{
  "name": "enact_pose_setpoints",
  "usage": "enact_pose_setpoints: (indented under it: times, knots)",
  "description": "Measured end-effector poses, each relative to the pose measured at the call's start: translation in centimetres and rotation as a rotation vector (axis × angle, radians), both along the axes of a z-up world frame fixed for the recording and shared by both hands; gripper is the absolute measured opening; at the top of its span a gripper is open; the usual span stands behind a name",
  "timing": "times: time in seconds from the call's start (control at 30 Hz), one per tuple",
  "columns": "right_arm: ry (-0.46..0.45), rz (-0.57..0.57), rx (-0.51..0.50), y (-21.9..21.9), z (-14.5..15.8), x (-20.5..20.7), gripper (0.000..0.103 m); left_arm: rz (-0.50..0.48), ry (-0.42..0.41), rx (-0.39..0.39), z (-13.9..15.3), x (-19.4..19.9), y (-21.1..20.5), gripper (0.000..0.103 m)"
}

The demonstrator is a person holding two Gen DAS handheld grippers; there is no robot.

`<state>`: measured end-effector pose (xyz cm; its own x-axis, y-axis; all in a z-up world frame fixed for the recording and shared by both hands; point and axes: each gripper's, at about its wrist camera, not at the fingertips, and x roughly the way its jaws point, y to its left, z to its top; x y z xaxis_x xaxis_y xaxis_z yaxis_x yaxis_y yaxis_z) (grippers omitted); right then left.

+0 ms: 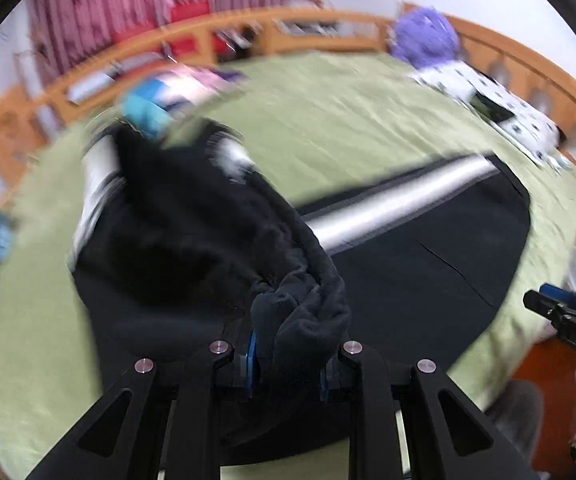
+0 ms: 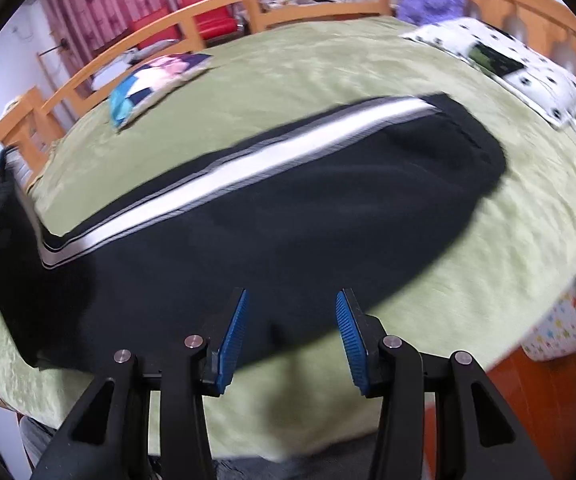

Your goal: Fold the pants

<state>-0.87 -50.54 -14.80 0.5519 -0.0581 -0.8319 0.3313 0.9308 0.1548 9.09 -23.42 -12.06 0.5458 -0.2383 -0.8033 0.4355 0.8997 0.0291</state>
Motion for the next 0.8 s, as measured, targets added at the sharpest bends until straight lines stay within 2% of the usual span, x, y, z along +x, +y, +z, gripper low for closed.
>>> enact_pose_setpoints:
  times: [0.03,0.13,0.2,0.27,0.3,0.37,0.47,0.53,0.6,0.67,0.77,0.8]
  knots:
    - [0.006,0.0,-0.006,-0.5,0.0,-0.4,0.045,-0.011,0.023,0.001,-0.9,0.2,-0.7,0.021]
    - [0.005,-0.025,-0.028,-2.0,0.2,-1.7,0.045,-0.035,0.179,0.023,-4.6,0.1,-1.7,0.024]
    - [0.005,-0.028,-0.001,-2.6,-0.1,-1.8,0.045,-0.042,0.192,-0.01,-4.6,-0.2,-0.7,0.035]
    - [0.0,-0.011,0.026,-2.4,-0.4,-1.4,0.045,-0.05,0.178,-0.077,-3.0,-0.8,1.7,0.074]
    - [-0.003,0.007,0.038,-2.0,-0.6,-0.8,0.045,-0.045,0.167,-0.105,-2.4,-1.0,2.7,0.081]
    - [-0.011,0.048,0.066,-0.7,-0.9,0.4,0.045,0.018,0.093,-0.131,-0.6,-1.5,5.9,0.083]
    - [-0.032,0.124,0.132,1.9,-1.3,2.3,0.045,0.117,0.02,-0.092,0.7,-1.3,10.8,0.083]
    - [-0.036,0.189,0.165,4.3,-1.5,3.7,0.045,0.203,0.011,-0.071,0.9,-1.0,14.6,0.083]
    - [-0.033,0.249,0.199,7.2,-1.9,5.1,0.046,0.267,0.014,-0.08,0.8,-0.8,17.2,0.083]
    - [-0.015,0.286,0.239,9.2,-2.6,6.1,0.053,0.32,0.024,-0.096,0.4,-1.0,20.5,0.083]
    - [-0.004,0.273,0.309,11.0,-3.7,7.3,0.058,0.363,0.05,-0.119,-0.2,-1.4,23.5,0.083]
    - [0.004,0.258,0.348,11.4,-4.2,7.8,0.06,0.365,0.058,-0.128,-0.3,-0.1,23.6,0.083]
